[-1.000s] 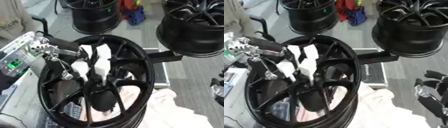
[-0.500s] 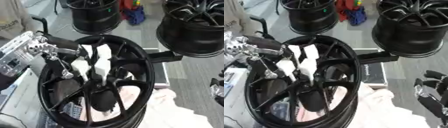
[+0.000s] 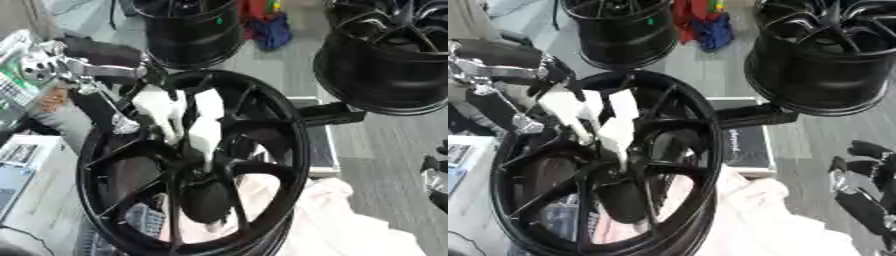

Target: Pull the pin out of the wheel hub.

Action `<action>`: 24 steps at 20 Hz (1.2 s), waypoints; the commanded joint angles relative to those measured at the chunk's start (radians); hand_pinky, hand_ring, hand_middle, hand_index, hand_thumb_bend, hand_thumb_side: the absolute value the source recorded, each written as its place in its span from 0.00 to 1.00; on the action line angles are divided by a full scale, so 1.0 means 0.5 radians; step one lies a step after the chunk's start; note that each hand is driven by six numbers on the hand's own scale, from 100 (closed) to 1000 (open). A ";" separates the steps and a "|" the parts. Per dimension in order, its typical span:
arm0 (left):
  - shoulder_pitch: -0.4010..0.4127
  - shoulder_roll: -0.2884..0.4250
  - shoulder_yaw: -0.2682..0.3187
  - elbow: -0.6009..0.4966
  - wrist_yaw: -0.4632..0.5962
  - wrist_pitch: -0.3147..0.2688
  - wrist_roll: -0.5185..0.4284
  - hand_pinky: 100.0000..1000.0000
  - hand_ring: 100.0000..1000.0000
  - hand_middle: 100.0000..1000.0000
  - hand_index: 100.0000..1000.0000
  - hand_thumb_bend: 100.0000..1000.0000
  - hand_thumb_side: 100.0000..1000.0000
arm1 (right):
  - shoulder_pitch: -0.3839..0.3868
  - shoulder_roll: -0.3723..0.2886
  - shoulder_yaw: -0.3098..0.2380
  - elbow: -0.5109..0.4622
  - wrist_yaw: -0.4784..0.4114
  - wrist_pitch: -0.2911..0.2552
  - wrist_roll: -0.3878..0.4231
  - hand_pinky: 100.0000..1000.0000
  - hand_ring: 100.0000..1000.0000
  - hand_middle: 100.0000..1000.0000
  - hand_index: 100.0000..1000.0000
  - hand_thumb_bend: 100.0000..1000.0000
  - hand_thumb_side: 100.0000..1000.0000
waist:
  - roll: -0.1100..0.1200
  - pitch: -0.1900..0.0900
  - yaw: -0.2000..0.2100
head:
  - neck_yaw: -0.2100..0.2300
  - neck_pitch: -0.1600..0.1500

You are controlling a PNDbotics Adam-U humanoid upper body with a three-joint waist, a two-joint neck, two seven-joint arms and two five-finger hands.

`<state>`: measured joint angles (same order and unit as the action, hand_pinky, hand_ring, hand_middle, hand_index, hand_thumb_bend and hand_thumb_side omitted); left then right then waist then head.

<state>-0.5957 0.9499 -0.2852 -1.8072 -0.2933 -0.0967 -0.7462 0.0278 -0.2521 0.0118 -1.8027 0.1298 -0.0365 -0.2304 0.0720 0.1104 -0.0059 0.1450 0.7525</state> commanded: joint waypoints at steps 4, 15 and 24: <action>0.261 0.244 0.368 0.086 -0.102 0.101 0.258 0.32 0.37 0.46 0.63 0.00 0.00 | -0.010 -0.041 -0.026 -0.018 0.004 -0.006 -0.015 0.70 0.55 0.61 0.71 0.14 0.00 | 0.001 -0.019 0.022 | -0.018 -0.036; 0.536 0.033 0.594 1.024 -0.453 0.309 0.539 0.52 0.55 0.65 0.79 0.09 0.00 | -0.003 -0.030 -0.034 -0.021 0.005 -0.004 -0.022 0.70 0.55 0.61 0.71 0.14 0.00 | -0.023 -0.015 0.045 | -0.011 -0.033; 0.549 -0.131 0.703 1.513 -0.661 0.332 0.826 0.78 0.83 0.90 0.95 0.72 0.32 | -0.001 -0.013 -0.038 -0.030 0.000 0.002 -0.023 0.70 0.55 0.61 0.71 0.14 0.00 | -0.059 -0.005 0.034 | -0.015 -0.030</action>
<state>-0.3151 0.8573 0.0425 -1.0638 -0.6162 0.0674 -0.3594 0.0336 -0.2510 -0.0005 -1.8023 0.1301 -0.0356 -0.2387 0.0410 0.1167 0.0094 0.1380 0.7452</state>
